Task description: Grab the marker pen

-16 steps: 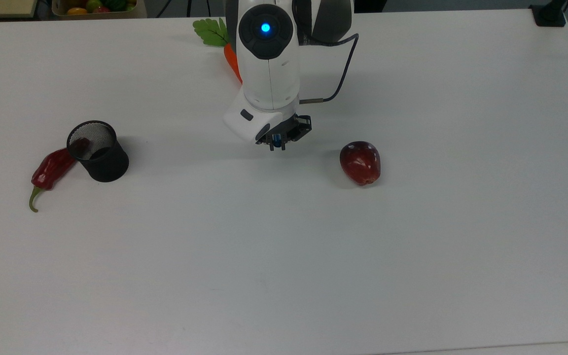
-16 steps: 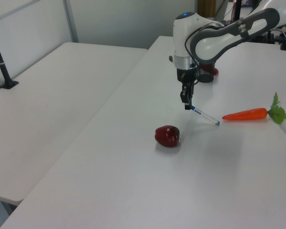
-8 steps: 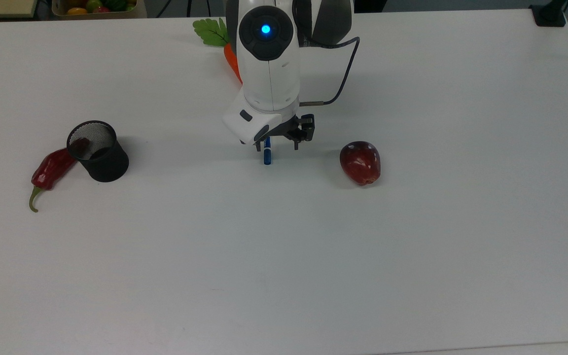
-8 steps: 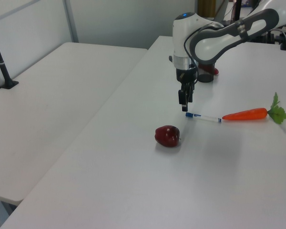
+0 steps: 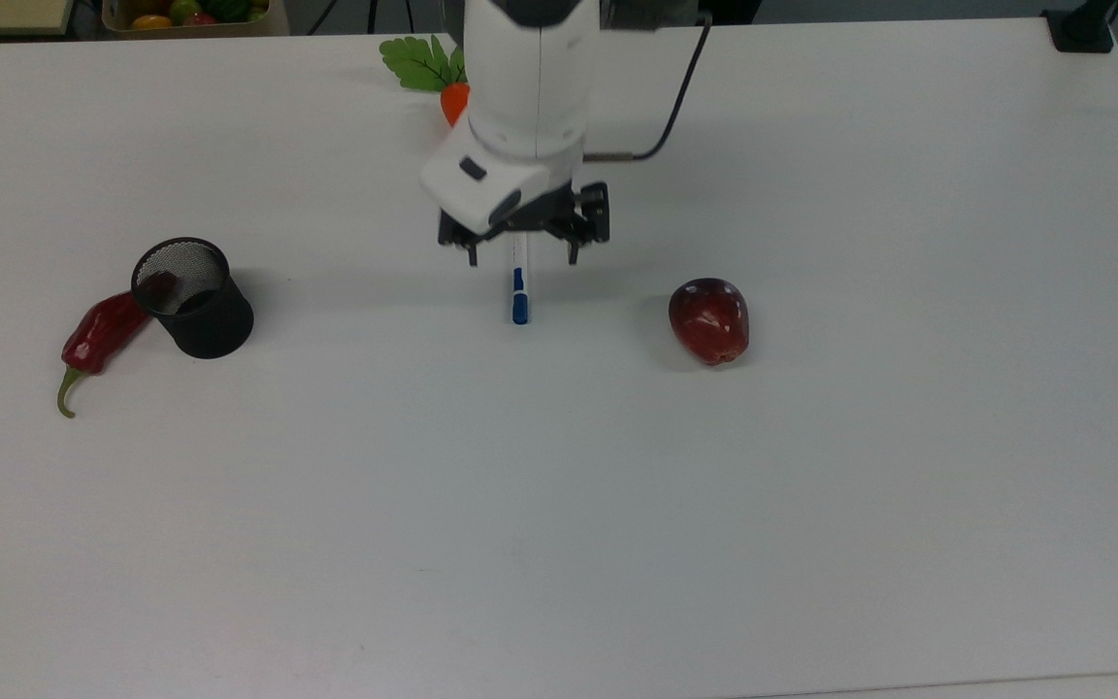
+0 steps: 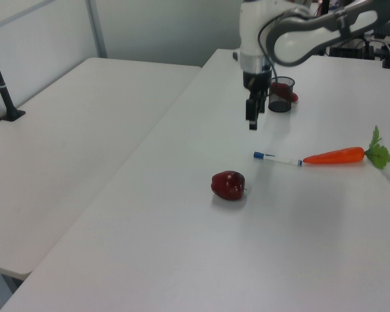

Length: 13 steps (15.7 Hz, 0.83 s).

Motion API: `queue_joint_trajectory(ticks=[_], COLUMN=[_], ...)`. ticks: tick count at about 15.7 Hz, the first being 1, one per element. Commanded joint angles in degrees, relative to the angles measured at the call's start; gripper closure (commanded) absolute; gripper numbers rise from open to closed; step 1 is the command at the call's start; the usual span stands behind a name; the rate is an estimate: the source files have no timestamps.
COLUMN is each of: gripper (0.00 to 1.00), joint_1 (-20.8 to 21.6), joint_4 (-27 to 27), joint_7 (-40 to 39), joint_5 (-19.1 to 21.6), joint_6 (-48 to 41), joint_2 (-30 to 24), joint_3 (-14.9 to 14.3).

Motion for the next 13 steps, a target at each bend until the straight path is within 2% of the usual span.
queue_joint_trajectory(ticks=[1, 5, 8, 13], gripper=[0.0, 0.0, 0.0, 0.0], joint_1=[0.27, -0.88, -3.33, -7.29], joint_4=[-1.44, -1.7, -1.79, -2.75], joint_7=[1.2, 0.68, -0.11, -5.04], joint_5=[-2.59, -2.59, -2.5, -1.62], joint_6=[-5.54, -11.16, -16.61, -19.18], joint_2=[-6.75, -13.08, -17.57, -21.53], joint_3=[-0.82, -1.09, -0.83, -0.3])
